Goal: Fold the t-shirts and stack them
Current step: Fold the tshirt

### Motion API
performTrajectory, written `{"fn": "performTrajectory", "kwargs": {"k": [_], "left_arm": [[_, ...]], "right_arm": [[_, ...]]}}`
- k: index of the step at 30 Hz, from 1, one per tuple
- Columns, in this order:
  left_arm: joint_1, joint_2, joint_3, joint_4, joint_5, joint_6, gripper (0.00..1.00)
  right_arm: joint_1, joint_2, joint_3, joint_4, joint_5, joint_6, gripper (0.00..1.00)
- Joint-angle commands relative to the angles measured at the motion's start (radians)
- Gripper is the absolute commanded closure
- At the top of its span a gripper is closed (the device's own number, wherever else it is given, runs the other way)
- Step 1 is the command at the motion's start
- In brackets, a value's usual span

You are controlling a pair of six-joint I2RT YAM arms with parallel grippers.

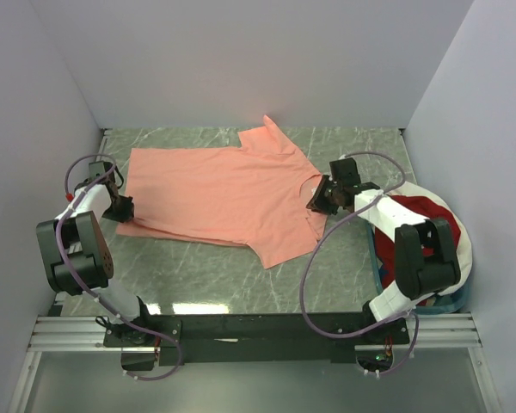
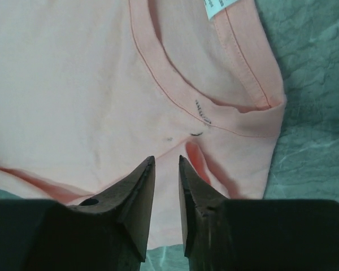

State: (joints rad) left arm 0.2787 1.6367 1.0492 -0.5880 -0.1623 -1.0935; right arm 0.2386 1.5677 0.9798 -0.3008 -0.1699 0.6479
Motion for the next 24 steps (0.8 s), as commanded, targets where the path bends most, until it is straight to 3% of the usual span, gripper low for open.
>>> {"fn": "performTrajectory", "kwargs": {"k": [1,4,24], "left_arm": [[-0.004,-0.005,-0.006,0.008,-0.008,0.011,0.82],[-0.006,-0.012,-0.017,0.016,-0.005,0.011,0.82],[-0.010,-0.018,-0.026,0.011,-0.002,0.018,0.82]], "right_arm": [[0.030,0.026,0.004,0.008,0.049,-0.036,0.68],[0.053,0.041,-0.004,0.017,0.061,-0.040,0.65],[0.103,0.115,-0.004,0.020,0.145,-0.047,0.65]]}}
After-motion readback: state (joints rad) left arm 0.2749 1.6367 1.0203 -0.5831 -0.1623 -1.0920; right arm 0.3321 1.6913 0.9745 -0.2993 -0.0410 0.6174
